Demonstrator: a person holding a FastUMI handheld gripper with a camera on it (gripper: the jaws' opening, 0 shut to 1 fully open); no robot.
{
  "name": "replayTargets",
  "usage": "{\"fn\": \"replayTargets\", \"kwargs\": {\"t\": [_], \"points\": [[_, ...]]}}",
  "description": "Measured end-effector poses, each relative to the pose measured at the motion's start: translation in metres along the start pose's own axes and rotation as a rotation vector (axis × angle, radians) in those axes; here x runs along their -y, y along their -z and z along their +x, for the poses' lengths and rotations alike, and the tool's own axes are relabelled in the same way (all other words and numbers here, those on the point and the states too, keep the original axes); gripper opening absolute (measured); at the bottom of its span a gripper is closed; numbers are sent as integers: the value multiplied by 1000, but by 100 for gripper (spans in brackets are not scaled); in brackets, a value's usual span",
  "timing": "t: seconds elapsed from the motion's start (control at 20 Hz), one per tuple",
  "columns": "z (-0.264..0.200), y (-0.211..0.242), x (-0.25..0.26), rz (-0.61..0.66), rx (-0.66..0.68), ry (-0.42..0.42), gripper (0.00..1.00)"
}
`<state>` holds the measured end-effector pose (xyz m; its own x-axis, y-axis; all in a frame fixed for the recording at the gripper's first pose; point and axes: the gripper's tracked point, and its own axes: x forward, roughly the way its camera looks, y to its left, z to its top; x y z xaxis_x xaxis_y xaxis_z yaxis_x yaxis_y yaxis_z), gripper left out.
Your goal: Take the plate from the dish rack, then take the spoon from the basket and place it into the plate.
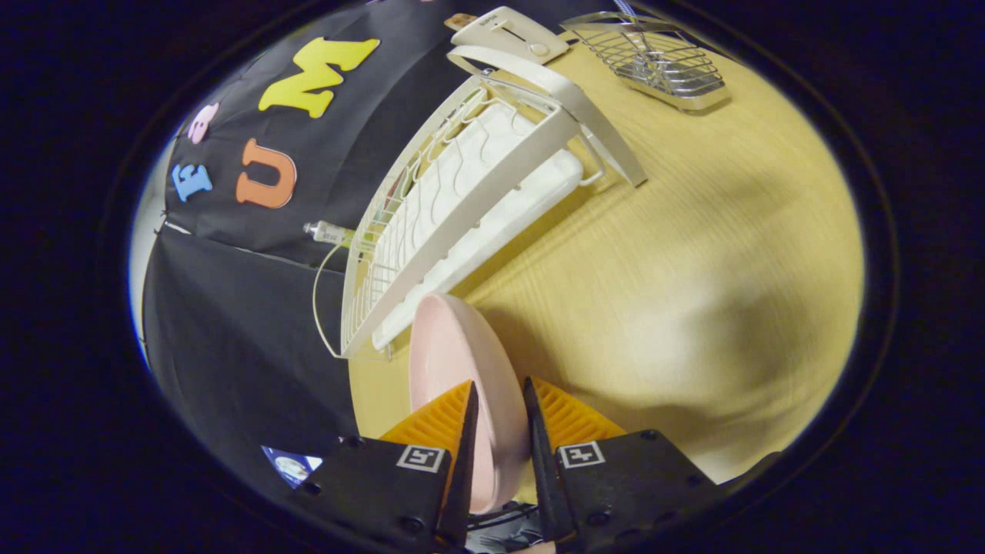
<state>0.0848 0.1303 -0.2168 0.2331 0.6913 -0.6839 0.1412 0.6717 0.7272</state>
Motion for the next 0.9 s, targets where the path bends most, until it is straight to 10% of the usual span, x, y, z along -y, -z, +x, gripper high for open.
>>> {"fn": "replayTargets", "kwargs": {"t": [0.3,0.7,0.9], "points": [[-28,-14,-2,-101,89,11,50],[-101,-15,17,-388,307,116,99],[-143,-31,40,-507,491,221,100]]}}
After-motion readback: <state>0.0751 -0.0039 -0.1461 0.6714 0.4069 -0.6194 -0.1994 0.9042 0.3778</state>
